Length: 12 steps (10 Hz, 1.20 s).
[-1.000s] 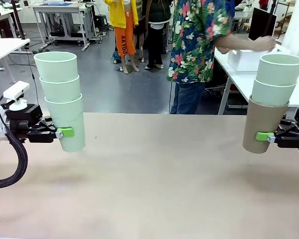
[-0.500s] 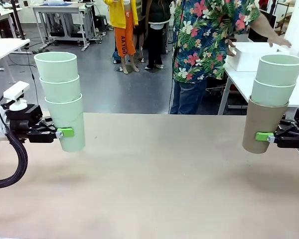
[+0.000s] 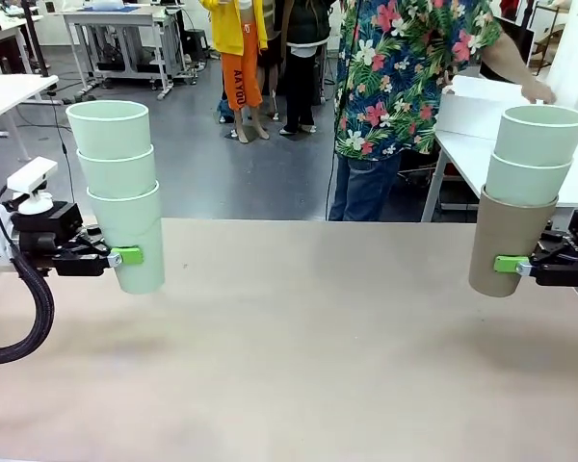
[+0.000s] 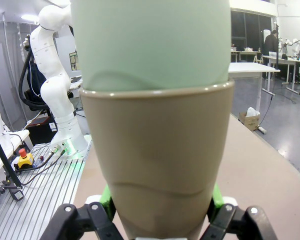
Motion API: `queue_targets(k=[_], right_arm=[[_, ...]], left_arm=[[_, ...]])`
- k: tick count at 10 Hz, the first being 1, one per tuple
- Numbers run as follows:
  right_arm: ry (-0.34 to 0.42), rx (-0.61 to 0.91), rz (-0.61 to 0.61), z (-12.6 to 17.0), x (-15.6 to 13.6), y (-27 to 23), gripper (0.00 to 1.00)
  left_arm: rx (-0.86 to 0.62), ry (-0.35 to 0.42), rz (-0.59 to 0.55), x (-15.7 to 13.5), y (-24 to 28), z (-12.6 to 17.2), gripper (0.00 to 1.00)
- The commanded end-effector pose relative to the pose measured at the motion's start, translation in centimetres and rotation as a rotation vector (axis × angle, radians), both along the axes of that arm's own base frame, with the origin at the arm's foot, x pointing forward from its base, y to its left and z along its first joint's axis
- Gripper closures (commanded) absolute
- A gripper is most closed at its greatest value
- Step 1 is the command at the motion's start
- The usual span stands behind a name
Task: Stack the cups and store them in the basket.
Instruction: Place the stack of Reusable plastic cups into the Pantry Basket.
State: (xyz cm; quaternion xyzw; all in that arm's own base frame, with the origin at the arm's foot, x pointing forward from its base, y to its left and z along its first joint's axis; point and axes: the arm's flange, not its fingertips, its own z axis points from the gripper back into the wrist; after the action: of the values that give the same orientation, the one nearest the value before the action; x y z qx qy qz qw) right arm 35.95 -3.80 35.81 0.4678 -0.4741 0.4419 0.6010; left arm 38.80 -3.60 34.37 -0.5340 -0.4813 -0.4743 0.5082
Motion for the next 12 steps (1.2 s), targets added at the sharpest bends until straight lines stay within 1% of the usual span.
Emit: queue_targets(k=[1,12], right_arm=[[-0.009,0.008,-0.013,0.38,0.16,0.04,0.16],[-0.009,0.008,-0.013,0.38,0.16,0.04,0.16]], left_arm=[[-0.007,-0.009,-0.002,-0.12,-0.07,0.41,0.15],[-0.007,-0.009,-0.002,-0.12,-0.07,0.41,0.15]])
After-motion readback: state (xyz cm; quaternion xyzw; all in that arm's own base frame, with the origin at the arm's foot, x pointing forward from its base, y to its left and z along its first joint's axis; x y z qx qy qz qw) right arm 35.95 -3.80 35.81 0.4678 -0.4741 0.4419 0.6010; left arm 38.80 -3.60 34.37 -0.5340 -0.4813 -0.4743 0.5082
